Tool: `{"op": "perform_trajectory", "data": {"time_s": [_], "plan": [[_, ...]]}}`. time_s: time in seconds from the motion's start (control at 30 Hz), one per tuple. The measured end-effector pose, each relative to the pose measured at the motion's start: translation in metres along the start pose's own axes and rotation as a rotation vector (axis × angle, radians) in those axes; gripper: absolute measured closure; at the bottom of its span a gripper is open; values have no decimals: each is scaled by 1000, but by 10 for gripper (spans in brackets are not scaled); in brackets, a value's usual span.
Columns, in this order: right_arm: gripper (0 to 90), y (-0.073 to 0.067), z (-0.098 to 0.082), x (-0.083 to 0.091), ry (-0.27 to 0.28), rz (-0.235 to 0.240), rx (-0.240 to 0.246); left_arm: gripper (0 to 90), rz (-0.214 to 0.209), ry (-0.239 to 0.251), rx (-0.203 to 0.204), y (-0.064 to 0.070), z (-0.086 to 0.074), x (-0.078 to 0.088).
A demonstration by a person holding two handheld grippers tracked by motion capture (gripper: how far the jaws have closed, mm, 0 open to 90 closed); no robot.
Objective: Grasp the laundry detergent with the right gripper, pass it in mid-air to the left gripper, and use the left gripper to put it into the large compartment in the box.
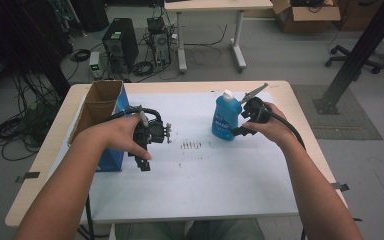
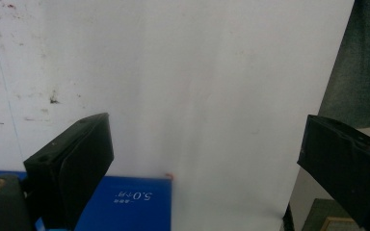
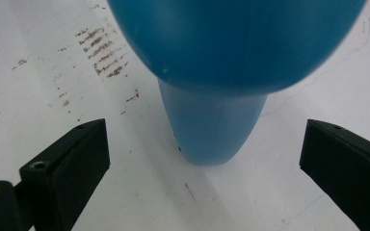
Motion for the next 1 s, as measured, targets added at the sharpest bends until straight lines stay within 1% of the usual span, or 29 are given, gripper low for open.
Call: {"op": "perform_trajectory", "data": {"time_s": [0.03, 0.27, 0.3, 0.53, 0.57, 0.6, 0.67, 0.87, 0.93, 1.0], "plan": [[34, -1, 0, -1, 13, 4, -4, 55, -1, 0, 0, 0, 0, 0], [31, -2, 2, -4, 43, 1, -9, 55, -2, -5, 2, 0, 0, -1], [30, -2, 3, -4, 59, 1, -10, 55, -3, -5, 2, 0, 1, -1], [29, -3, 4, -5, 88, -2, -11, 55, -4, -6, 1, 0, 0, -2], [29, -3, 4, -6, 105, -2, -9, 55, -4, -6, 1, 0, 0, -2], [29, -3, 4, -6, 105, -2, -9, 55, -4, -7, 1, 0, 0, -2], [29, -5, 3, -7, 124, -7, -5, 55, -3, -4, 1, 0, 1, -3], [27, -6, 4, -10, 148, -10, -5, 55, -7, -9, 0, -1, 1, -4], [27, -7, 5, -12, 169, -7, -5, 55, -8, -8, -1, 0, 1, -4], [26, -7, 5, -13, 173, -8, -6, 55, -9, -8, -1, 0, 1, -4]]}}
Point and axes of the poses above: each handheld gripper's, and its own axes: x roughly backward along the jaws, z roughly out of its top, y roughly to its right, the point moved 6 cm from there along -x, roughly forward along the jaws, and after that the axes turned 5 degrees about -x, right-handed, at the moved point
